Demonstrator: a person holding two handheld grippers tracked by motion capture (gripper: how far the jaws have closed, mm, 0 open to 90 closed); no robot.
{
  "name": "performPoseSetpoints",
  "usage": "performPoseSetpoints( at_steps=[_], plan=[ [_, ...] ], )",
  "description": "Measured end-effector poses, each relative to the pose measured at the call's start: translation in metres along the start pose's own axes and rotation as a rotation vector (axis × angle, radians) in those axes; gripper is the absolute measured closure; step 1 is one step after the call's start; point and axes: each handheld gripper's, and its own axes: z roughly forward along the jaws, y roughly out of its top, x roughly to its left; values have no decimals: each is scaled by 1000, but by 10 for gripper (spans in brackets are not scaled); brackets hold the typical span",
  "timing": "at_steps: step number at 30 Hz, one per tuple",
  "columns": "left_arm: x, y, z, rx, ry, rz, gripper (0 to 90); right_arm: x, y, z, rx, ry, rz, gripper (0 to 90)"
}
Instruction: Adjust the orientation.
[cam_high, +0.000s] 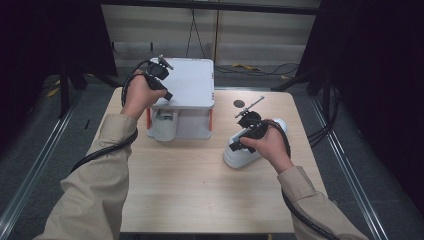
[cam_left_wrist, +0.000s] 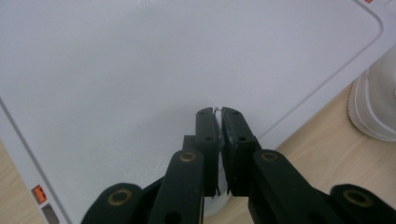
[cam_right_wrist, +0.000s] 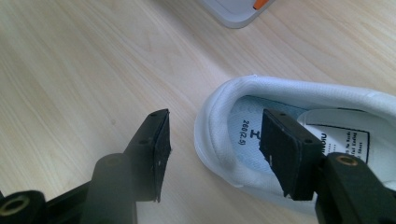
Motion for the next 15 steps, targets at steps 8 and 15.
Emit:
performPoseSetpoints(
  at_steps=[8, 15],
  plan=[
    [1, -3, 5, -18, -21, -6, 900, 0, 4, 11, 40, -10, -8, 426],
    [2, -6, 5, -25, -36, -26, 900, -2, 10, 28, 57, -5, 15, 426]
  ],
)
